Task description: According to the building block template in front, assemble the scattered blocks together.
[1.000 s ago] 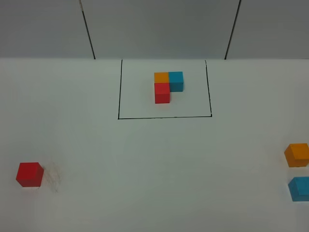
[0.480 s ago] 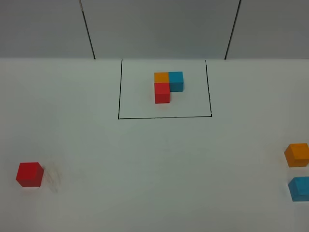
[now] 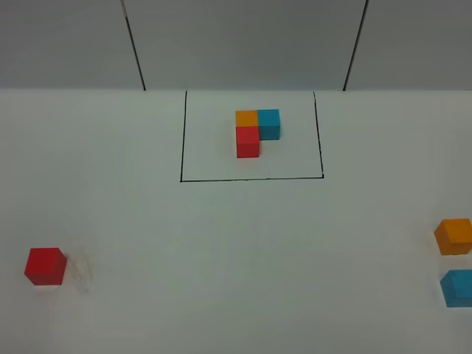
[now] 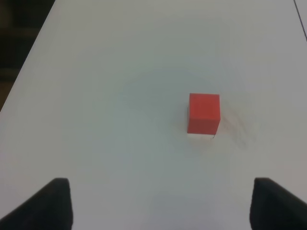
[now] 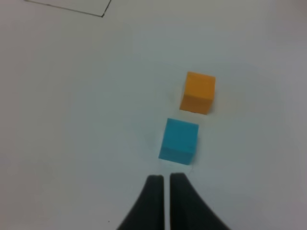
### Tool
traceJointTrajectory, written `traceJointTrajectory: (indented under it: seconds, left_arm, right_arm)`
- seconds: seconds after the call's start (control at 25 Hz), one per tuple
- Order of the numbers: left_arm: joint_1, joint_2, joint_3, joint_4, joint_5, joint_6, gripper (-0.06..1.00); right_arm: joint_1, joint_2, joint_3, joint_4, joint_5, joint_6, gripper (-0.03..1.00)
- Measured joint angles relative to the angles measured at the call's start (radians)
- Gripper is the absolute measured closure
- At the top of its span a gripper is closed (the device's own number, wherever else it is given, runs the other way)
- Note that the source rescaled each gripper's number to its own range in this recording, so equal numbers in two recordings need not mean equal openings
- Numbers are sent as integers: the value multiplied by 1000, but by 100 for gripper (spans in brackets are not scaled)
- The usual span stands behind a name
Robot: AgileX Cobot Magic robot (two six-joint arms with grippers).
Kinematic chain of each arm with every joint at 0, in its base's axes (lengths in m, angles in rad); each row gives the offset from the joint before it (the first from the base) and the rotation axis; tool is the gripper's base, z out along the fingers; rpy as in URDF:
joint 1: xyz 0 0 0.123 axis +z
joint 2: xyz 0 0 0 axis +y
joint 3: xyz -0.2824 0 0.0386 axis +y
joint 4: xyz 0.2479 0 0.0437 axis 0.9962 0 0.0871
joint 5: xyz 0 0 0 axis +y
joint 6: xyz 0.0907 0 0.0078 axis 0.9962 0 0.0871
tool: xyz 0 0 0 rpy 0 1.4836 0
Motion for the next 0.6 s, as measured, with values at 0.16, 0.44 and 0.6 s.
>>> traceJointTrajectory:
  seconds: [0.16, 0.44, 0.6]
  left_arm:
    - [0, 67, -68, 0, -2, 1, -5]
    - [0, 266, -228, 0, -2, 1, -6]
    - [0, 420, -307, -26, -2, 1, -6]
  right_arm:
    - [0, 0, 0, 0, 0, 0, 97]
    - [0, 0, 0, 0, 0, 0, 97]
    - [0, 0, 0, 0, 0, 0, 97]
